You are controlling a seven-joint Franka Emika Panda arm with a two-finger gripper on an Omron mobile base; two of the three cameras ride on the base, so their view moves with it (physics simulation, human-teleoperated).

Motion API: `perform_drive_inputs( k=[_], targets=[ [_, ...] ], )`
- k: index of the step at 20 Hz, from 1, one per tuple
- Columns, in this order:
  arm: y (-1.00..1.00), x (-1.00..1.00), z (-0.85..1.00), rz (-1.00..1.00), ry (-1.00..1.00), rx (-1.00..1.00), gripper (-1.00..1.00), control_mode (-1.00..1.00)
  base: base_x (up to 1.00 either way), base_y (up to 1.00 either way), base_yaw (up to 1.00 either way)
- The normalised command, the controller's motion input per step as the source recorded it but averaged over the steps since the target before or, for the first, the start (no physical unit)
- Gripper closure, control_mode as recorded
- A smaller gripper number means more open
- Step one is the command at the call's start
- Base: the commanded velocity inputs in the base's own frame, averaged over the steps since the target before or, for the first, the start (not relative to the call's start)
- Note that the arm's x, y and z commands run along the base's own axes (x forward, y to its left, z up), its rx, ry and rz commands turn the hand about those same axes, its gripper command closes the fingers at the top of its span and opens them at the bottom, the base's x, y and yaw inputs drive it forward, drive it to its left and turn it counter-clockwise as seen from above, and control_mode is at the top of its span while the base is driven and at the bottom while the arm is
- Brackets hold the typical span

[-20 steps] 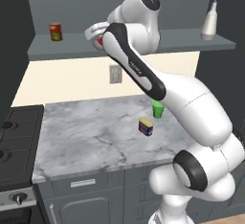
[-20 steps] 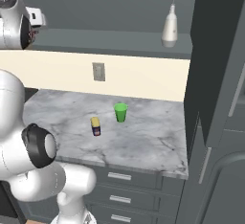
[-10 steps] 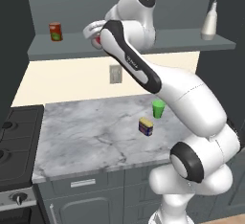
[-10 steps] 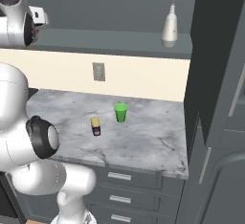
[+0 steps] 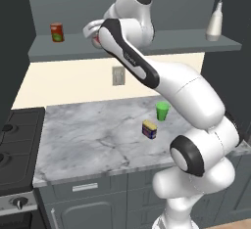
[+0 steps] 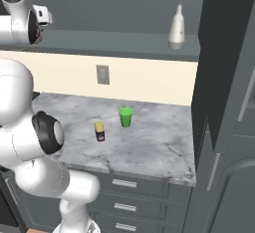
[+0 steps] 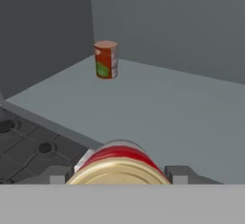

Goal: Pick the cans from the counter and place them in their designated side in the cabinet.

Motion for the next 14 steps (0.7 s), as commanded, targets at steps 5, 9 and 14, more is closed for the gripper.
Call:
perform_drive_inputs(
  k=[5, 9, 14],
  targets=[
    [0.06, 0.22, 0.0, -0.01, 0.02, -0.02, 1.0, -1.0, 0.0, 0.0, 0.0],
    [0.08, 0.18, 0.0, -0.01, 0.03, -0.02, 1.0, -1.0, 0.0, 0.0, 0.0],
    [0.08, 0.17, 0.0, -0.01, 0.02, -0.02, 1.0, -1.0, 0.0, 0.0, 0.0]
  ],
)
